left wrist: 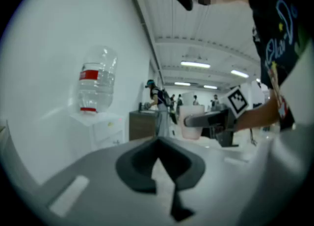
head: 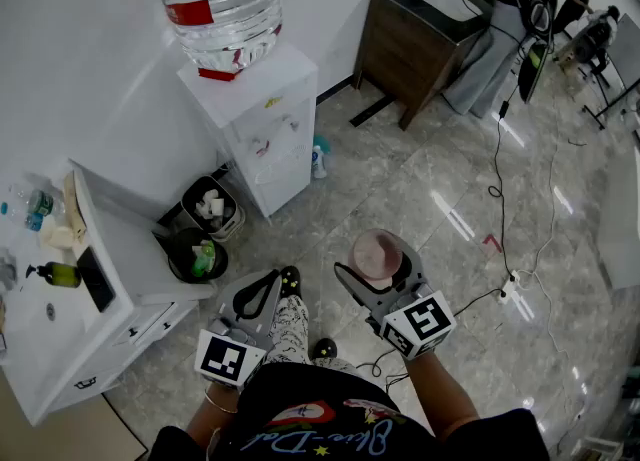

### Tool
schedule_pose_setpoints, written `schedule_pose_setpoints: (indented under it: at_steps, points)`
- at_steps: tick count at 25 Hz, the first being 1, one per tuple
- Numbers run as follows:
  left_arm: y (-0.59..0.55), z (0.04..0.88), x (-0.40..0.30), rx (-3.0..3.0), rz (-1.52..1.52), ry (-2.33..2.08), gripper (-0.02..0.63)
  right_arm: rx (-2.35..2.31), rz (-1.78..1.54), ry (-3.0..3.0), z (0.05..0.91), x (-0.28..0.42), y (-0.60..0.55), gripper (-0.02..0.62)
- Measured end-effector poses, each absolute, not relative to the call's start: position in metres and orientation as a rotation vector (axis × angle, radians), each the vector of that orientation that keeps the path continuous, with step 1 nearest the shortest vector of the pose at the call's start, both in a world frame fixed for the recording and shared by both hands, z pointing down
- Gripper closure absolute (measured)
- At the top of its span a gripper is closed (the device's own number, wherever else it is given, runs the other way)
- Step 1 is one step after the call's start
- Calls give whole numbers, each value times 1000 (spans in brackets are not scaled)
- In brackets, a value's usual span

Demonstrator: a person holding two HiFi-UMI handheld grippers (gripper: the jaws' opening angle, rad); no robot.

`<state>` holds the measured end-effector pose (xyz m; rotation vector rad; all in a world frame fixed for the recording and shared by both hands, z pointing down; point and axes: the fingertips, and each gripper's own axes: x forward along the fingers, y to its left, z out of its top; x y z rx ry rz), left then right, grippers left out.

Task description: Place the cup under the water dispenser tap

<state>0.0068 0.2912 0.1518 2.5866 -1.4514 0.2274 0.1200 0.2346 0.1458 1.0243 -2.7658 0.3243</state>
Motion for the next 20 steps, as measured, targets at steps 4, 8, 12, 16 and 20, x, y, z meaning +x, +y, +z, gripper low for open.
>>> schedule_pose_setpoints:
  at_steps: [4,8,12,16,20]
  points:
    - [219,179,-27,2569,166,-1437,611,1087,361,-2783,178,77,148,233]
    - [157,227,-45,2523,136,-1383,611,1135,376,-2702,239,43,71,233]
    - [98,272,-59,2549,103,-1337,611,1213,402,-2710,299,17,7,233]
    - [66,324,-67,2510,133,-1333,611,1162,423,-2715,370,-7,-38,233]
    - [52,366,-64,2461,115,-1352,611,1120,292,-2718,426,-27,-81,233]
